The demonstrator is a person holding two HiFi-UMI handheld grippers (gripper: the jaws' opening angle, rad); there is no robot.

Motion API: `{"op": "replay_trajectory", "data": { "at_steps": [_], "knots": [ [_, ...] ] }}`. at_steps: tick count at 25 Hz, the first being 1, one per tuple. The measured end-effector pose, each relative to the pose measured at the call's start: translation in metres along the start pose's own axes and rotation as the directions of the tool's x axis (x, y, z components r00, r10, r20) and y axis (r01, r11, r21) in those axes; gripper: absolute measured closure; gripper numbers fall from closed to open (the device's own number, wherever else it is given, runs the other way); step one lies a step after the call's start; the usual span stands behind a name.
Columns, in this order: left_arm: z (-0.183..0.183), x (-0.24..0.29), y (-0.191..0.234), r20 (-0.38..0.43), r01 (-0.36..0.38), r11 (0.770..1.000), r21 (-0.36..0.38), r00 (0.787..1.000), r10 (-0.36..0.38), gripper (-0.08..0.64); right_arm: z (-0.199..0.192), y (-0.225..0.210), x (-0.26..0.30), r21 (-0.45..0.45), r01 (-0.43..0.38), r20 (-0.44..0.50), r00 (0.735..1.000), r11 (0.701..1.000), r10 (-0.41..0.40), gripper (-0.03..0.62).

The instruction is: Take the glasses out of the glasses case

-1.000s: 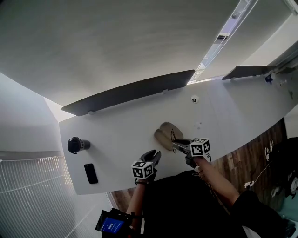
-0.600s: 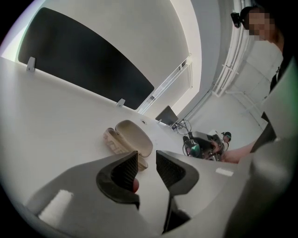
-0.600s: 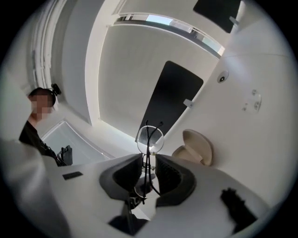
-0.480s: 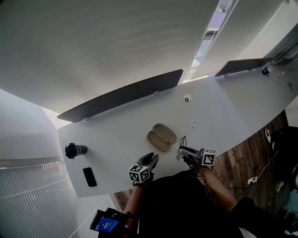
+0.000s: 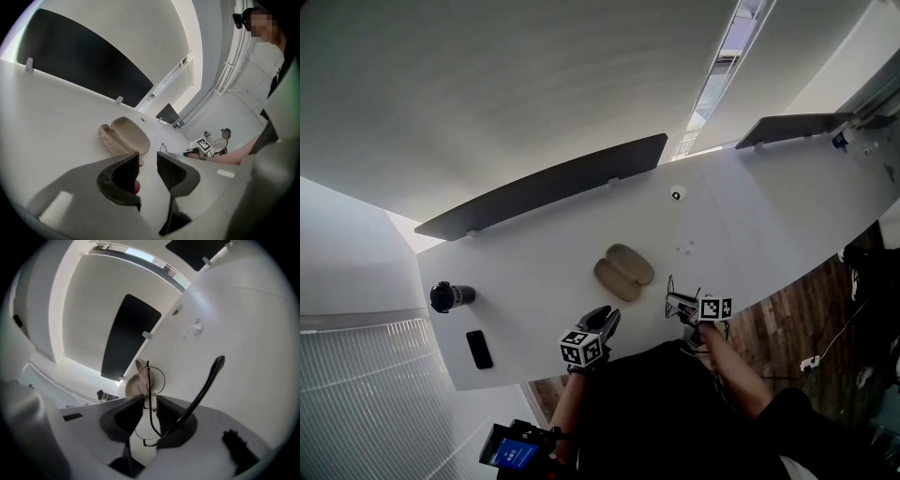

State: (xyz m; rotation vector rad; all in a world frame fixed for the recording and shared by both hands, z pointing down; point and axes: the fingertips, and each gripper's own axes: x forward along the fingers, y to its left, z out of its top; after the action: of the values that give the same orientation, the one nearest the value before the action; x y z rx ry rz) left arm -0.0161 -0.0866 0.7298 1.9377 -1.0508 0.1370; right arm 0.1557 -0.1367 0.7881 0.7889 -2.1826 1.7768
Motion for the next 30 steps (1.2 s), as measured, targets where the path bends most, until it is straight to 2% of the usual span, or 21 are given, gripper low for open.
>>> {"op": "replay_trajectory", "data": {
  "at_steps": [1, 3, 6, 18, 20, 23, 25, 30],
  "knots": [
    [-0.001, 0.0, 0.001, -0.001, -0.003, 1.0, -0.002, 1.0, 0.003, 0.433, -0.001, -0.01, 0.001, 0.016, 0.031, -0.017, 0.999, 0.999, -0.031, 0.5],
    [-0.003, 0.0, 0.001, -0.001, -0.008, 1.0, -0.005, 1.0, 0.008, 0.433, 0.001, -0.018, 0.004, 0.042, 0.045, -0.03, 0.999, 0.998, -0.044, 0.5],
    [-0.004, 0.0, 0.002, -0.002, -0.017, 1.0, -0.009, 1.0, 0.017, 0.433, 0.007, -0.025, 0.01, 0.043, 0.088, -0.047, 0.995, 0.995, -0.086, 0.5],
    [-0.008, 0.003, 0.0, -0.006, -0.019, 1.0, -0.018, 1.0, 0.019, 0.433, -0.002, -0.035, 0.016, -0.116, 0.23, -0.16, 0.956, 0.966, -0.247, 0.499],
    [-0.009, 0.002, 0.0, -0.008, -0.021, 1.0, -0.023, 1.0, 0.021, 0.433, -0.002, -0.036, 0.014, -0.182, 0.275, -0.165, 0.938, 0.944, -0.305, 0.499],
    [-0.01, 0.001, 0.003, -0.009, -0.025, 0.999, -0.028, 1.0, 0.025, 0.436, 0.001, -0.039, 0.012, -0.36, 0.368, -0.154, 0.883, 0.858, -0.443, 0.499],
    [-0.009, 0.001, 0.003, -0.007, -0.023, 0.999, -0.026, 1.0, 0.022, 0.436, 0.001, -0.038, 0.014, -0.445, 0.384, -0.149, 0.859, 0.809, -0.489, 0.499],
    [-0.008, 0.003, -0.003, -0.007, 0.01, 1.0, -0.013, 1.0, -0.01, 0.434, 0.011, -0.032, 0.011, -0.472, 0.424, -0.077, 0.854, 0.773, -0.515, 0.5]
  ]
}}
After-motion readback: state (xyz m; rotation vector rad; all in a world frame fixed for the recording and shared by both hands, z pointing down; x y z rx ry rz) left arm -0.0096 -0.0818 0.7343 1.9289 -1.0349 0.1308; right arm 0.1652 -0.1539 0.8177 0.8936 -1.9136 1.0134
